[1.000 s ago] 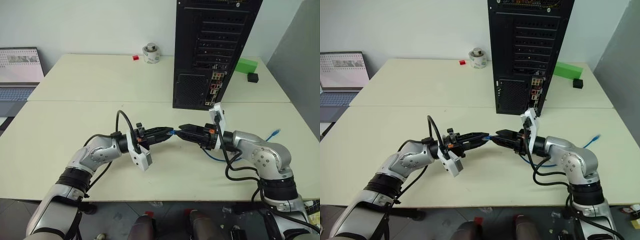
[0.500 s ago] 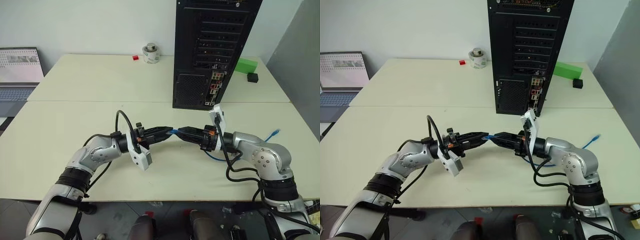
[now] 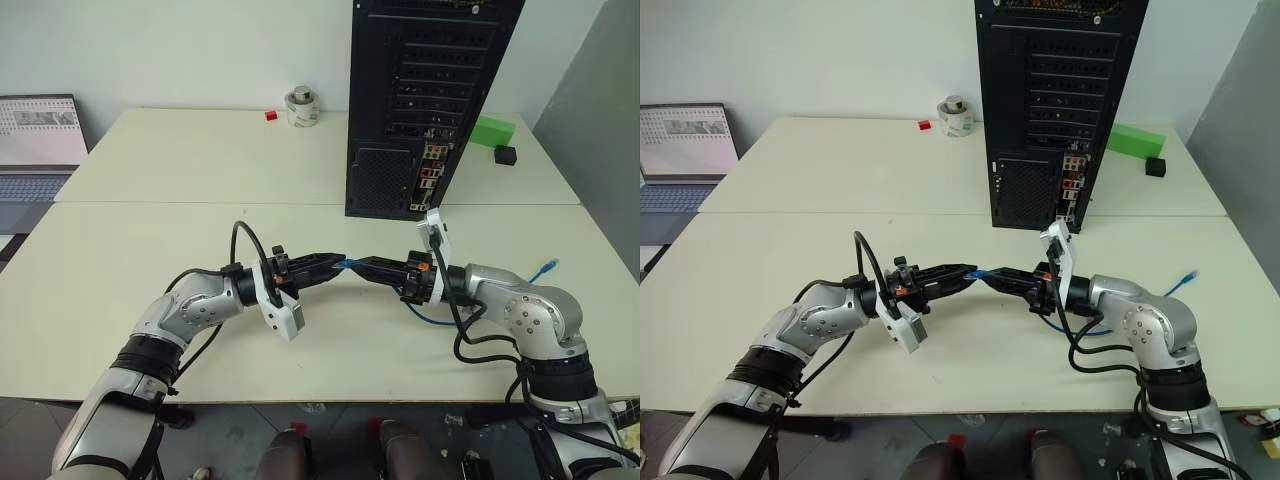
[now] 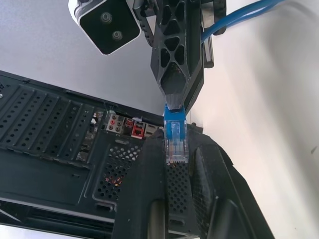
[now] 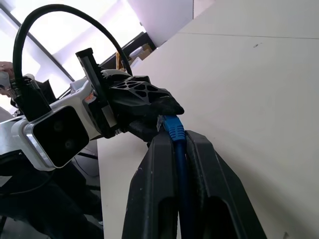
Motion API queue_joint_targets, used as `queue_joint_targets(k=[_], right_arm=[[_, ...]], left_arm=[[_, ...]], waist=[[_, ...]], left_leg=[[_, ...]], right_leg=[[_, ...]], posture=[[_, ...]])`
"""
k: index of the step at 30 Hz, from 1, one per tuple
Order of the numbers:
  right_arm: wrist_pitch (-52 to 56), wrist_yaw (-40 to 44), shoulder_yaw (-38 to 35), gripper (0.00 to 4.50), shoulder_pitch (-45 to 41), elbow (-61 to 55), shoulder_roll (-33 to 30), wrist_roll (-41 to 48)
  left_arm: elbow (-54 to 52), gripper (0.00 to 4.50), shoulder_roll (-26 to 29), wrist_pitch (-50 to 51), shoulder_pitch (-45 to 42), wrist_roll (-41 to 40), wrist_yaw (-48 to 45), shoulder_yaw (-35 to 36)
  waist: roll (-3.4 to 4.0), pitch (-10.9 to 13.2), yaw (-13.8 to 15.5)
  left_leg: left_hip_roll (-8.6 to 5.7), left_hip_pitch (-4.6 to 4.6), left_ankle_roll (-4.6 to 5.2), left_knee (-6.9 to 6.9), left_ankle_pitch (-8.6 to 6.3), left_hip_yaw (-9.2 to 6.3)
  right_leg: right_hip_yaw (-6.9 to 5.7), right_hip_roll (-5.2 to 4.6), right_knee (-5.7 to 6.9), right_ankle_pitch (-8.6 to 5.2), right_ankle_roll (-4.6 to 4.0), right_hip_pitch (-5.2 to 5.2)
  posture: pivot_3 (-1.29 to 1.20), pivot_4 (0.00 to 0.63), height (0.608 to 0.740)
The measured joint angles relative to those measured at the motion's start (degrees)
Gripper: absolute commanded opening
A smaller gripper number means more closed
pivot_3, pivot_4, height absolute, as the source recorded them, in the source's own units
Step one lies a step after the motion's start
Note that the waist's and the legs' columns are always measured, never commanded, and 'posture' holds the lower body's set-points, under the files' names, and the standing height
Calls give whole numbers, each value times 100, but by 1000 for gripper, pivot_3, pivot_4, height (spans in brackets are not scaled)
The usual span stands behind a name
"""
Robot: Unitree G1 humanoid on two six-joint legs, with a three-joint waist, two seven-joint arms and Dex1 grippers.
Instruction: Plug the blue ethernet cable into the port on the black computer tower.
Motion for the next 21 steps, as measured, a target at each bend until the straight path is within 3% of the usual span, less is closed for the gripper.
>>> queue_joint_targets(k=[8, 11, 13, 17, 21], right_arm=[[4, 17, -72, 1, -137, 166, -143, 4], [-4, -23, -212, 0, -138, 174, -179, 4], [-27, -106, -283, 0, -137, 170, -200, 0], [-622, -800, -782, 0, -152, 152, -207, -482], [-1331, -1722, -784, 0, -185, 21, 21, -1359]], left_arm=[[0, 2297, -14, 313, 17, -709, -423, -77], [-83, 3008, -12, 923, 133, -1311, -850, -110], [-154, 3125, -8, 1330, 213, -1627, -1040, -98], [-578, 3125, -40, 3212, 507, -2704, -1556, 203], [-1707, 3125, -298, 5613, 523, -3917, -1876, 403]], waist=[[0, 0, 0], [0, 0, -2], [0, 0, -4], [0, 0, -6], [0, 0, -15]], left_leg=[[0, 0, 0, 0, 0, 0], [0, 0, 0, 0, 0, 0], [1, 0, 0, 0, 0, 0], [0, -1, 0, 1, 0, -2], [0, -8, 0, 1, 0, -5]], right_leg=[[0, 0, 1, 0, 0, 0], [1, 0, 1, 0, 0, 0], [1, 0, 1, 0, 0, 0], [-1, 1, 3, 0, 0, -1], [-1, 3, 1, -1, 1, -3]], posture=[[0, 150, 740], [0, 150, 740], [0, 150, 740], [0, 150, 740], [0, 150, 740]])
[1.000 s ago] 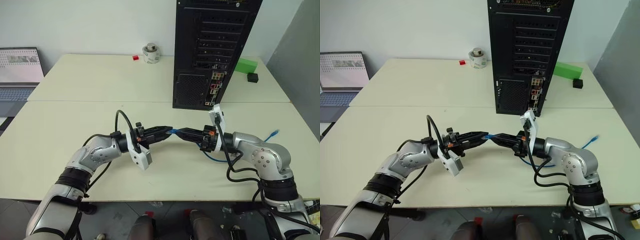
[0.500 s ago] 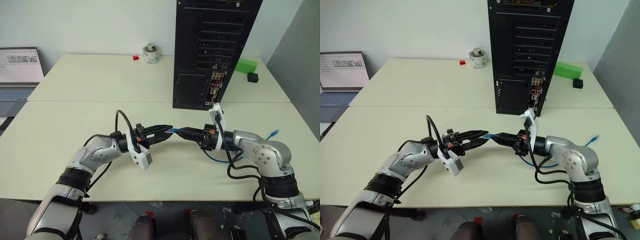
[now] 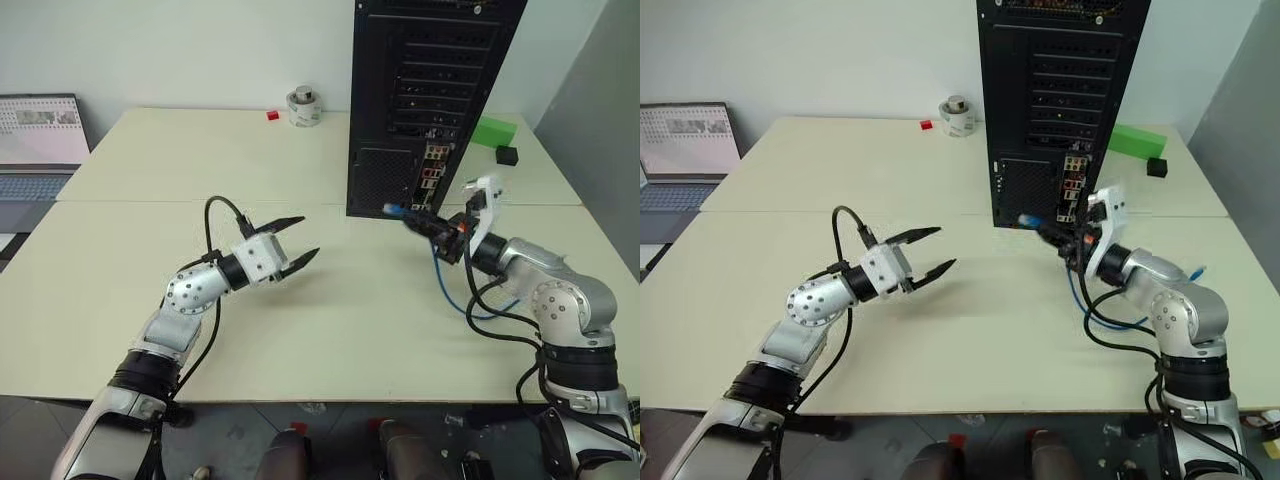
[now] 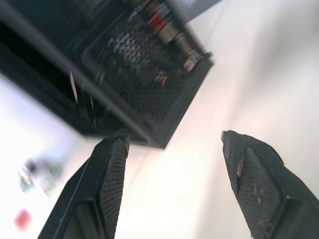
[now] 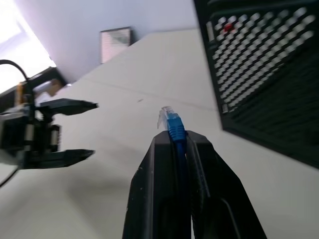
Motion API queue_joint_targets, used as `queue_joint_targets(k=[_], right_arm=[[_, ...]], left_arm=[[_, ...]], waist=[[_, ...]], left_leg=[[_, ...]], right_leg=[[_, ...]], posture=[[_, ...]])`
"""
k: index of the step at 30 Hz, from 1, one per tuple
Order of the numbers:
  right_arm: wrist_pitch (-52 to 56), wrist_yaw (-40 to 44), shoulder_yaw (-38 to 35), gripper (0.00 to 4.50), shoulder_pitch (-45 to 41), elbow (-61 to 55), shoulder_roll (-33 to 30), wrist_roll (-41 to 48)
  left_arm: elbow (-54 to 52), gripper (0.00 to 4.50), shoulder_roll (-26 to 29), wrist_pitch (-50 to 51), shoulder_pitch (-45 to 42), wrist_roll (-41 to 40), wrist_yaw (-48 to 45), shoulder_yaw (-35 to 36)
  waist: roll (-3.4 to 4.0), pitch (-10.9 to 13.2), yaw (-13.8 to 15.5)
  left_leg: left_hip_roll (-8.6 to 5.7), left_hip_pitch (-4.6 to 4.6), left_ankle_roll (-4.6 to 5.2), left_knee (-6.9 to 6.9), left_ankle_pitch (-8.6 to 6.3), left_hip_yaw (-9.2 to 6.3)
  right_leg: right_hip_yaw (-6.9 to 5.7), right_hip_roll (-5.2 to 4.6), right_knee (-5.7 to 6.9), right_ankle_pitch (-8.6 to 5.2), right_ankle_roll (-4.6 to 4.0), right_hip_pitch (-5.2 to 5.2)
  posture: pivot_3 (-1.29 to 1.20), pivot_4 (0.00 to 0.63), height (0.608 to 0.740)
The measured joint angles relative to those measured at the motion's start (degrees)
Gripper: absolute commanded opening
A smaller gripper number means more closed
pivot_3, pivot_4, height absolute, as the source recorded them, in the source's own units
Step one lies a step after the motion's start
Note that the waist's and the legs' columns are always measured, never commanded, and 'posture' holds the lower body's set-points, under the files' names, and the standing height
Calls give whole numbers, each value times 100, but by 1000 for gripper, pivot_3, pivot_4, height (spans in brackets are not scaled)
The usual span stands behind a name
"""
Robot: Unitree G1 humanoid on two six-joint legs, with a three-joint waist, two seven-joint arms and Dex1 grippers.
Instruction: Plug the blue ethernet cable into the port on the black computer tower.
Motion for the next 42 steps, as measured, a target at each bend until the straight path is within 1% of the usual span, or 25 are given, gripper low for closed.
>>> queue_joint_targets(k=[3, 7, 13, 19, 25, 31, 42], right_arm=[[-449, -578, 300, 0, -7, -25, 266, -669], [-876, -1425, 562, 0, -57, 44, 671, -1531], [-1230, -2326, 795, 0, -195, 377, 1251, -2349], [-1475, -2963, 792, 0, -226, 681, 1584, -2870], [-1619, -3385, 673, 0, -295, 905, 1900, -3050], [-1817, -3575, 568, 0, -471, 1058, 2102, -3135], [-1971, -3638, 400, 0, -487, 1408, 2181, -3141]], left_arm=[[-478, 3125, -154, 1317, -226, -484, -34, 58], [-743, 3125, -319, 2800, -632, -950, 17, 224], [-1004, 3125, -536, 4074, -1049, -1264, 11, 295], [-1012, 3125, -649, 4429, -1199, -1260, 69, 430], [-1045, 3125, -663, 4543, -1239, -1232, 60, 508], [-1046, 3125, -699, 4544, -1247, -1207, 33, 509], [-1084, 3125, -683, 4467, -1255, -1140, -297, 509]], waist=[[0, 0, -2], [0, 0, -2], [0, 0, 0], [0, 0, 2], [0, 0, -3], [0, 0, -4], [0, 0, -42]], left_leg=[[0, 0, -1, 0, 1, 0], [2, 1, -2, 0, 1, 2], [-1, 0, -5, 0, 3, 6], [0, 1, -8, 0, 4, 7], [1, 1, -8, -1, 5, 10], [0, 1, -8, -1, 5, 10], [1, 1, -7, -2, 4, 11]], right_leg=[[1, 8, 2, 0, 0, -1], [3, 10, 3, 0, 0, -3], [9, 9, 2, 0, -2, -6], [13, 7, 2, 0, -2, -7], [16, 7, 2, 0, -2, -8], [16, 7, 2, 0, -2, -8], [17, 7, 2, 0, -2, -9]], posture=[[0, 150, 740], [0, 150, 740], [0, 150, 740], [0, 150, 740], [0, 150, 740], [0, 150, 740], [0, 150, 740]])
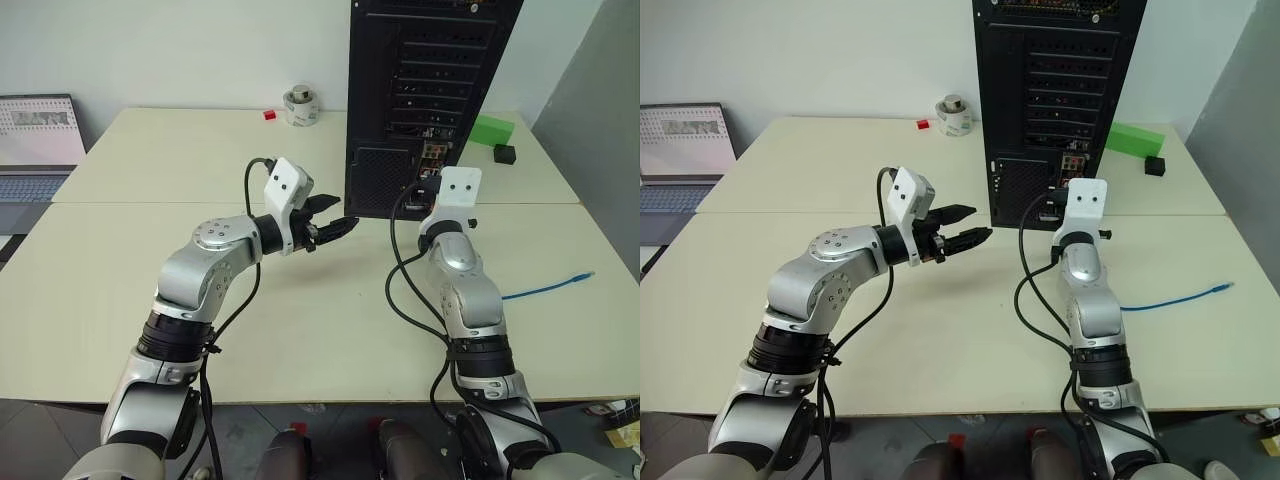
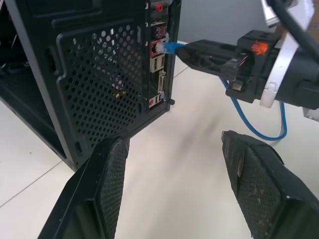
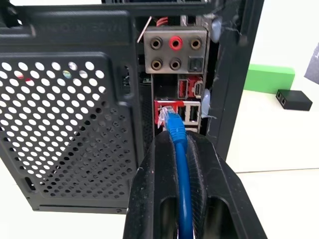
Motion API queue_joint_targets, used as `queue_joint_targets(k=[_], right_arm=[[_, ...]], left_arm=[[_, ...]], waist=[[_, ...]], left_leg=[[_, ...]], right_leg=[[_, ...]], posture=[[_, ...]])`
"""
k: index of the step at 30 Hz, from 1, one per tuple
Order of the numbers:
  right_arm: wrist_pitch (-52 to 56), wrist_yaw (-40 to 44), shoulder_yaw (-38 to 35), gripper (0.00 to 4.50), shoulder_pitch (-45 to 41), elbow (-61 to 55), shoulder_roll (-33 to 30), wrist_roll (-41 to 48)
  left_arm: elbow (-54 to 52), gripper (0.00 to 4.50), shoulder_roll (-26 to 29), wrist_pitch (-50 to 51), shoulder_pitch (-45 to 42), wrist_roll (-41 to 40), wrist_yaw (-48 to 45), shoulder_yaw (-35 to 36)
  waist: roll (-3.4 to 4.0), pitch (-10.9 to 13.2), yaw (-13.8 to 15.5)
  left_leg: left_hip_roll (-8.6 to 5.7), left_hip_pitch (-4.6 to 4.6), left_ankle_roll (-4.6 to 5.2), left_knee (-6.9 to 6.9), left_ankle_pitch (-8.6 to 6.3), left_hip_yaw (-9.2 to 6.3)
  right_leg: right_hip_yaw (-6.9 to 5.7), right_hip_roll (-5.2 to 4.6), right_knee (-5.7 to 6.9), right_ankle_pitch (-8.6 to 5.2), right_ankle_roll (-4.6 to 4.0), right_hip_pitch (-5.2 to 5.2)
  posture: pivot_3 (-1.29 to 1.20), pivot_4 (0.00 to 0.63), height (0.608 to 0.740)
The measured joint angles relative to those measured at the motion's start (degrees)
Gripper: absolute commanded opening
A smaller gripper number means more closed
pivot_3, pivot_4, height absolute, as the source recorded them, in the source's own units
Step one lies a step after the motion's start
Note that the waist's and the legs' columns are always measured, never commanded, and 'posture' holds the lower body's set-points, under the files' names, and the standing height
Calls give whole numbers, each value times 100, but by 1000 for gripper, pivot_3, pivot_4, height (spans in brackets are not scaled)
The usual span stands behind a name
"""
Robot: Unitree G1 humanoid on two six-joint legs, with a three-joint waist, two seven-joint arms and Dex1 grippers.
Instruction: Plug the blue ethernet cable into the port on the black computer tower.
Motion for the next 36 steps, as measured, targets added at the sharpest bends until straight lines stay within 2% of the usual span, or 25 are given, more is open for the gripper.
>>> queue_joint_targets(k=[36], right_arm=[[-134, -33, -155, 0, -199, 340, 216, 14]], left_arm=[[-51, 3125, -2, -86, 58, 226, -122, 1]], waist=[[1, 0, -60]], left_leg=[[0, 0, 0, -2, 0, -1]], right_leg=[[2, 0, 0, 0, 0, -1]], posture=[[0, 150, 740]])
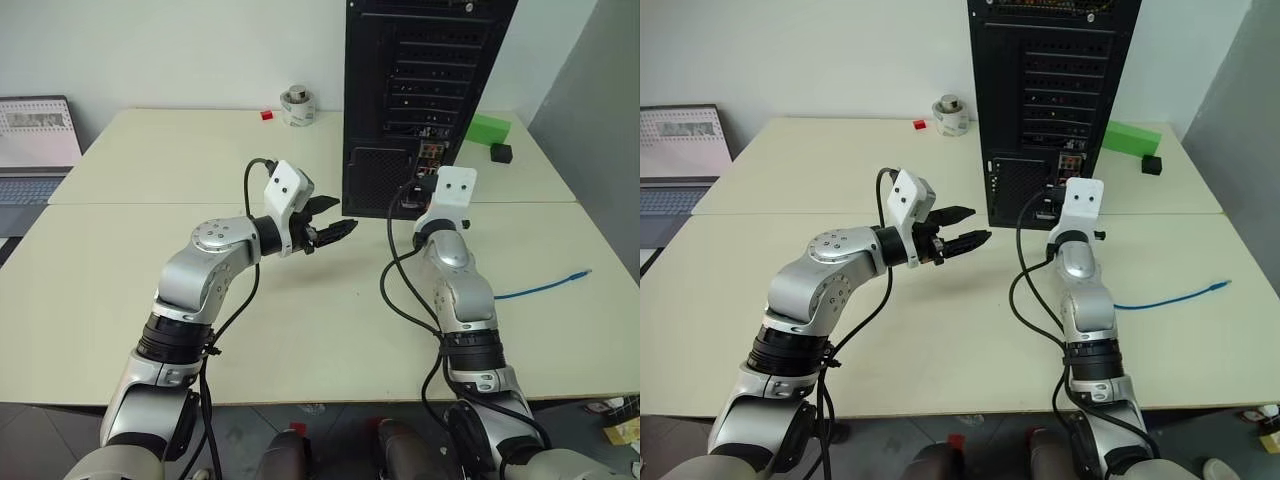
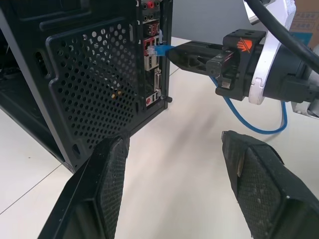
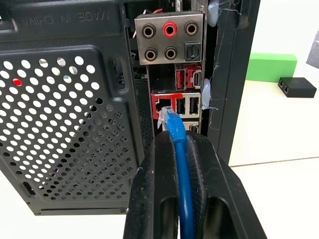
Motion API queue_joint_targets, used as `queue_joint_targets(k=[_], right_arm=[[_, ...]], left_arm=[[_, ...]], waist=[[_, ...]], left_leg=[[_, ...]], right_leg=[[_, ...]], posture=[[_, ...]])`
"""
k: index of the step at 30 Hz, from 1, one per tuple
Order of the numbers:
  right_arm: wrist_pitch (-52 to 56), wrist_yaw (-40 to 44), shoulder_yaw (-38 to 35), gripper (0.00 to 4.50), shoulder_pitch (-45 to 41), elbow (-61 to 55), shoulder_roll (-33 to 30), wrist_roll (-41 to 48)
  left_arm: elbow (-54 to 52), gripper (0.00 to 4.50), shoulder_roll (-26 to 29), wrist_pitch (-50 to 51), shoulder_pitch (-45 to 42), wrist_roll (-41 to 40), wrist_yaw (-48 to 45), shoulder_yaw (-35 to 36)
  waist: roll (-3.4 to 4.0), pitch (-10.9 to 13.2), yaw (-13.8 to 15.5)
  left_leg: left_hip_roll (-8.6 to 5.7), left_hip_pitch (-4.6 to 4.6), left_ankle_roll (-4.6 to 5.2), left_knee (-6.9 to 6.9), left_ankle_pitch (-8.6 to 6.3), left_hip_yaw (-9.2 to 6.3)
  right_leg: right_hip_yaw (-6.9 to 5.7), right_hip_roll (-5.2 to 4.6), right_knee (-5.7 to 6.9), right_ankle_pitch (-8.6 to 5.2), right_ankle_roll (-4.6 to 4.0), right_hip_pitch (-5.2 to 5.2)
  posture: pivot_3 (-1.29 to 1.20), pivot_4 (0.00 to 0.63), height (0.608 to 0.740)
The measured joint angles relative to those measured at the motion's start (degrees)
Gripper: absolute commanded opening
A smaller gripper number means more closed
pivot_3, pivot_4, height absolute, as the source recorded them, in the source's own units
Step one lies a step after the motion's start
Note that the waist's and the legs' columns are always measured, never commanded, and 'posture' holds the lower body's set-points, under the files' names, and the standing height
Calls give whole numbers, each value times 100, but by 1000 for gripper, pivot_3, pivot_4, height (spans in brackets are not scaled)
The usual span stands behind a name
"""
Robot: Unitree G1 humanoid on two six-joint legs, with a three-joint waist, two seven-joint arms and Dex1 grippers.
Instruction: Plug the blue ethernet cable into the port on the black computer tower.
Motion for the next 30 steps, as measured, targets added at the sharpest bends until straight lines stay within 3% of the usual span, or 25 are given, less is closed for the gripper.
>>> queue_joint_targets(k=[30], right_arm=[[-311, -363, 132, 0, -350, 542, 203, -246]], left_arm=[[-17, 3125, 43, -5, -22, 31, -111, 0]], waist=[[1, 1, -49]], left_leg=[[2, 3, -2, -2, 1, 7]], right_leg=[[7, 1, 4, 1, 0, -4]], posture=[[0, 150, 740]])
